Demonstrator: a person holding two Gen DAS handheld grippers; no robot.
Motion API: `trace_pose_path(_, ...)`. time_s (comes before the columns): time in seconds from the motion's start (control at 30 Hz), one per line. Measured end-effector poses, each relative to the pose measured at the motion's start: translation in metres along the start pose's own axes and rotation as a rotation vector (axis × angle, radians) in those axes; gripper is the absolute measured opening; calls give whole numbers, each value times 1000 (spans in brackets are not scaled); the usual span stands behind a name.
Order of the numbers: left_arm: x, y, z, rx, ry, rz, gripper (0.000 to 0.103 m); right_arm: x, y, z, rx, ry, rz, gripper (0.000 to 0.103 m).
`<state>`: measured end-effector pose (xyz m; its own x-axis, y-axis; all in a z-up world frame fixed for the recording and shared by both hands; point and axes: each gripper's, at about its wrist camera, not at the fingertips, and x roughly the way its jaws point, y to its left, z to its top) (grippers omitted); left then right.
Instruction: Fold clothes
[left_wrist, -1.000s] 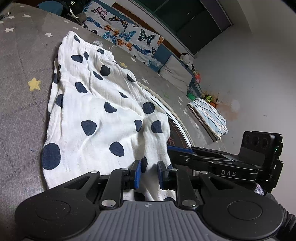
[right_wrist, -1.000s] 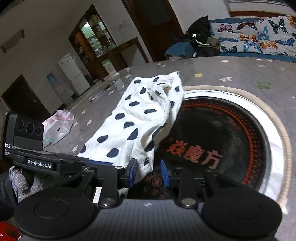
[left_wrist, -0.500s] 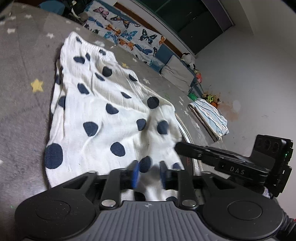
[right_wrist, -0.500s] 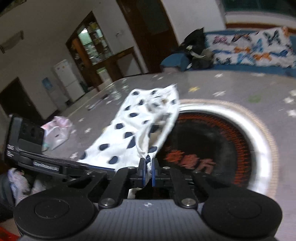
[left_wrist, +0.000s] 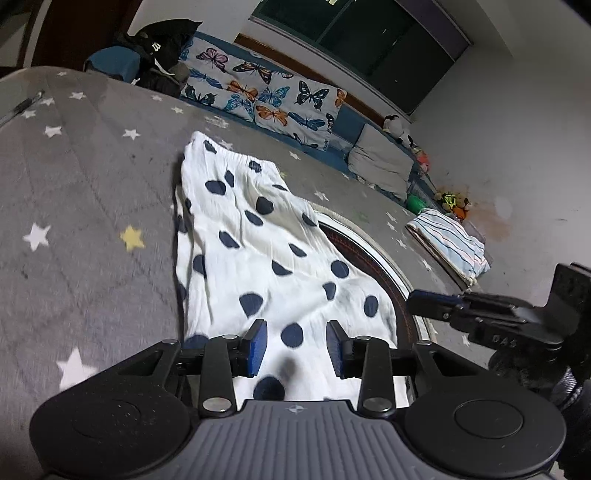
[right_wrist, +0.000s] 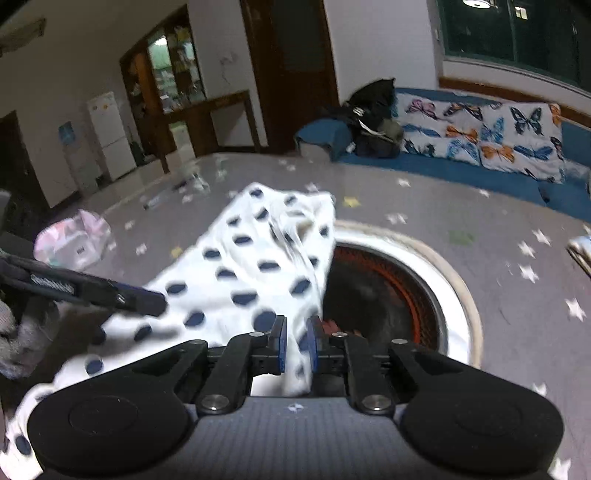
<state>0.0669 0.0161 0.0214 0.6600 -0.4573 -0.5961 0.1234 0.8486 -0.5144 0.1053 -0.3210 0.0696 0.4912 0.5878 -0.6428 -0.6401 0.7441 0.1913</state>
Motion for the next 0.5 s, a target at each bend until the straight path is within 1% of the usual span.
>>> trace_pose_path(0.1,8,4,4,-9,-1,26,37,2,6,11,-27,-25,12,12)
trace_pose_path(0.2,12,12,6,-34,-8,39,37,28,6,14,-37,31,27,12)
trace_pose_path(0.27,9,14,6,-33,-17,37,37,42,4,12,-46,77,18,12)
trace_pose_path(0.33,5,14,6,-28,-27,32,38,49,2,13,-51,100,2,12)
trace_pose_path(0.43,-1,12,3,-13,-33,17,38,49,-4,27,-27,83,19,12)
trace_pose_path(0.5,-1,9,2,-1,-29,5,38,53,-9,42,-14,65,28,14)
